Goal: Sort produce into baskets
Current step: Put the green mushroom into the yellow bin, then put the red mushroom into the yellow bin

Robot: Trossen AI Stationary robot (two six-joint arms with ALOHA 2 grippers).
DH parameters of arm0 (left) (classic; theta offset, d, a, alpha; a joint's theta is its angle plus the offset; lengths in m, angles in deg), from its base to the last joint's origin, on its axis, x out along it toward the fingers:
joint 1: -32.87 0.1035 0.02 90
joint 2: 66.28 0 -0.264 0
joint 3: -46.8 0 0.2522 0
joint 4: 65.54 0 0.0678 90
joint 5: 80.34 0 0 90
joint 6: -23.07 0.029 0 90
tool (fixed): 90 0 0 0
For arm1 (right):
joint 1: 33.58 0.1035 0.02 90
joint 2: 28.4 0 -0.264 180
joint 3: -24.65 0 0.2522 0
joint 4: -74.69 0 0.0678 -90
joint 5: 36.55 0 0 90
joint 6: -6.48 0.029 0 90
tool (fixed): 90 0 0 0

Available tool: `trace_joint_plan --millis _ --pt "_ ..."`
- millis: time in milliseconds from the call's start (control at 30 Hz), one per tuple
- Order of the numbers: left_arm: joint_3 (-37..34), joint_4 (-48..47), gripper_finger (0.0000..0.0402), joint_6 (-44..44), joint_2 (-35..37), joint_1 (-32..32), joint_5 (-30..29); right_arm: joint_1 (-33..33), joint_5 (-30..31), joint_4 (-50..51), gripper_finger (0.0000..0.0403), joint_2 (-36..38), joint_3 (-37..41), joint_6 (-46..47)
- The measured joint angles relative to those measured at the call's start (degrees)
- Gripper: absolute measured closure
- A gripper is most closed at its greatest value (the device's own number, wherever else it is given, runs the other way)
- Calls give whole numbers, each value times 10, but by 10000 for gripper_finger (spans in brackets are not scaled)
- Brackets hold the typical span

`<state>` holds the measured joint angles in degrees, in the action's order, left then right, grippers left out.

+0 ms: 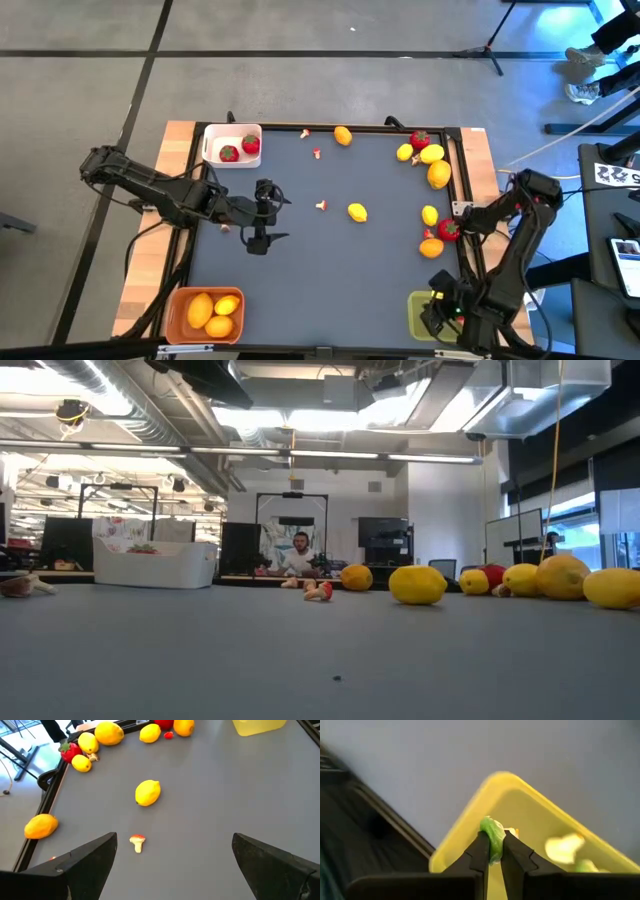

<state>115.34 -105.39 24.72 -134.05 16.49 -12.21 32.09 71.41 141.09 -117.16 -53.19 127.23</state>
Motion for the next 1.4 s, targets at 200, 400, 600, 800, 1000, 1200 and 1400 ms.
trace_joint_plan --millis 200,400,600,800,1000,1200,1400 --pt "0 -3 9 0 0 0 0 -1 -71 26 368 -16 0 25" --pt "0 -3 9 0 0 -1 0 -16 -121 46 367 -24 0 60" --pt "0 -3 9 17 0 -1 0 -20 -130 62 313 -27 0 65" --pt "0 -3 9 14 0 -1 0 -33 -155 78 216 -27 0 60" --pt "0 -3 9 -17 0 -1 0 -43 -169 87 176 -9 -4 33" --pt "0 -3 9 -20 0 -1 0 -64 -63 160 174 23 -30 8" --pt "0 -3 9 -34 0 -1 0 -110 52 228 173 35 -41 -49"
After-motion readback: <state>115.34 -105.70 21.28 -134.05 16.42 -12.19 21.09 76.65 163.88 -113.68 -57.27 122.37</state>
